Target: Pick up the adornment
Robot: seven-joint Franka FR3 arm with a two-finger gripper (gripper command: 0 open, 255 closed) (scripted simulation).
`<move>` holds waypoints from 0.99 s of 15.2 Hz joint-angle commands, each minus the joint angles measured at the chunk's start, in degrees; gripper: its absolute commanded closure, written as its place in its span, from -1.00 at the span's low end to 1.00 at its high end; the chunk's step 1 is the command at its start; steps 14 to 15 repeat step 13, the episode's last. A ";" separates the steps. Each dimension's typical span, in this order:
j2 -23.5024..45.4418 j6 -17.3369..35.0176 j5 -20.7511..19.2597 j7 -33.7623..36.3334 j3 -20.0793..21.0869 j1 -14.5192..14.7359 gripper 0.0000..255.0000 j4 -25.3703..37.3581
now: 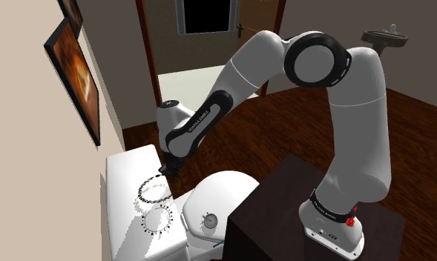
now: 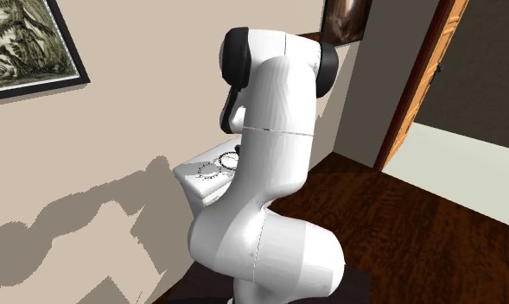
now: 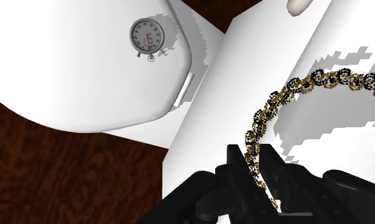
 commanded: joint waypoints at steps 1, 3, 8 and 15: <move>-1.30 -1.11 0.41 -0.23 0.33 -0.34 1.00 -0.18; -2.52 -2.27 0.82 -0.39 0.64 -0.59 1.00 -0.21; -5.44 -5.26 1.83 -0.78 1.35 -1.17 1.00 -0.06; -7.20 -7.21 2.46 -1.02 1.74 -1.49 1.00 0.19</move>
